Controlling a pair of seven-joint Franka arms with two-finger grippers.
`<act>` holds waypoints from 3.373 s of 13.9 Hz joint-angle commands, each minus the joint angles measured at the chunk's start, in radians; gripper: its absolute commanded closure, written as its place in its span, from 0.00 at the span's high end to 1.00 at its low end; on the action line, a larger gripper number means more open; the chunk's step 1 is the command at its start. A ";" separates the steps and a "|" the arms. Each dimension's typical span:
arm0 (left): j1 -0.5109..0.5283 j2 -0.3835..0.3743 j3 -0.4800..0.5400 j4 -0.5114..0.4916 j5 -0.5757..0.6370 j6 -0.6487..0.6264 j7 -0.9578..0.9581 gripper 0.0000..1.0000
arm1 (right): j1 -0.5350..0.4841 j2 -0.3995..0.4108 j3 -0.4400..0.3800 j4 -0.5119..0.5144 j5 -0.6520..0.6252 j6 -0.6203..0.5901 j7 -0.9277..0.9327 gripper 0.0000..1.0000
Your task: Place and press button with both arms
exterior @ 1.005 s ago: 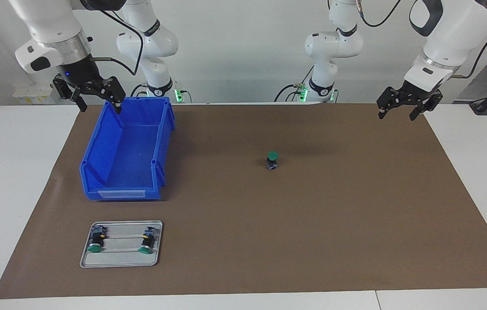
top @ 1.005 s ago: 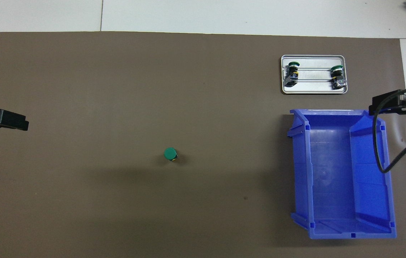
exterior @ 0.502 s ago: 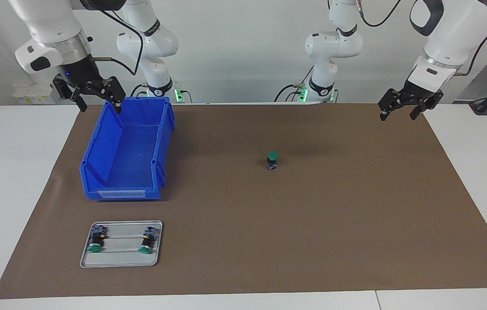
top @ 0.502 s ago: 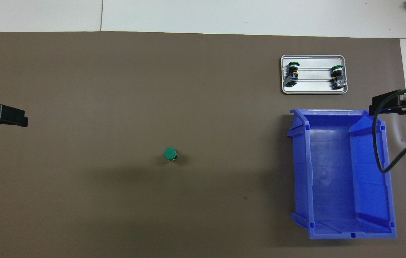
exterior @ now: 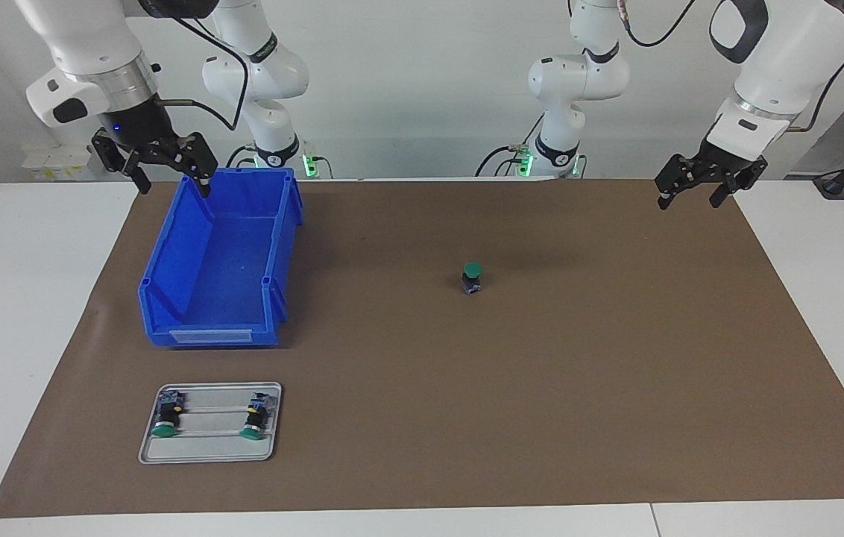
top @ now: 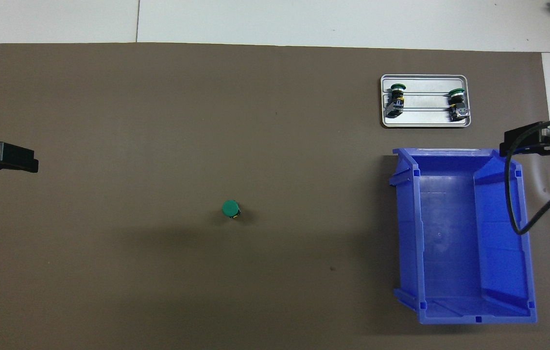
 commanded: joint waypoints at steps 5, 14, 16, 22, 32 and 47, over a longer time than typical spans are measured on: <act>0.007 -0.030 -0.005 -0.035 0.017 0.009 -0.009 1.00 | -0.011 -0.004 0.005 -0.004 0.024 -0.009 -0.023 1.00; 0.007 -0.030 -0.005 -0.035 0.017 0.009 -0.009 1.00 | -0.011 -0.004 0.005 -0.004 0.024 -0.009 -0.023 1.00; 0.007 -0.030 -0.005 -0.035 0.017 0.009 -0.009 1.00 | -0.011 -0.004 0.005 -0.004 0.025 -0.009 -0.023 1.00; 0.007 -0.030 -0.005 -0.035 0.017 0.009 -0.009 1.00 | -0.011 -0.004 0.005 -0.004 0.024 -0.009 -0.023 1.00; -0.175 -0.039 -0.025 -0.101 0.011 0.084 -0.176 0.51 | -0.011 -0.004 0.005 -0.004 0.024 -0.009 -0.023 1.00; -0.545 0.153 -0.027 -0.371 0.008 0.606 -0.462 0.00 | -0.011 -0.004 0.005 -0.004 0.024 -0.009 -0.023 1.00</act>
